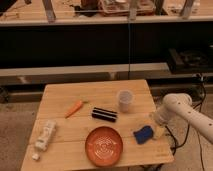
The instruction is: Place the white sponge in the ceramic bowl
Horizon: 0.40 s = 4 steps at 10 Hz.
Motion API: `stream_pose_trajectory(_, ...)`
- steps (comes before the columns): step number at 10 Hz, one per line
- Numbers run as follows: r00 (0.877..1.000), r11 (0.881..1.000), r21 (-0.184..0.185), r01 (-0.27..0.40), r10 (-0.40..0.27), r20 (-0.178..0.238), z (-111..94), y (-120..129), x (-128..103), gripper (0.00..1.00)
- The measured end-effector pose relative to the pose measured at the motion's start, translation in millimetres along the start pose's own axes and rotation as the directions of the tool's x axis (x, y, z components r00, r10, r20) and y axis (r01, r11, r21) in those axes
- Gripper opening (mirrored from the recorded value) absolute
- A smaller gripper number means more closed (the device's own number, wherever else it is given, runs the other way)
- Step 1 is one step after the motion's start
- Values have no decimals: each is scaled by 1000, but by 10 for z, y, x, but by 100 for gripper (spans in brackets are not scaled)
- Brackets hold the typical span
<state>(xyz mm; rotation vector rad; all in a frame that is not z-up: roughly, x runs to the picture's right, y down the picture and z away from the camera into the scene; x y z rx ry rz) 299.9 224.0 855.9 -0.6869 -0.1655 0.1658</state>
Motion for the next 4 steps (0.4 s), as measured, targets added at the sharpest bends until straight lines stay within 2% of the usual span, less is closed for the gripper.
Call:
stream_pose_trajectory(3, 1000, 1000, 1, -1, 1, 1, -7, -3, 0, 57)
stream_pose_trajectory(4, 1000, 1000, 2, -1, 1, 1, -16, -7, -2, 58)
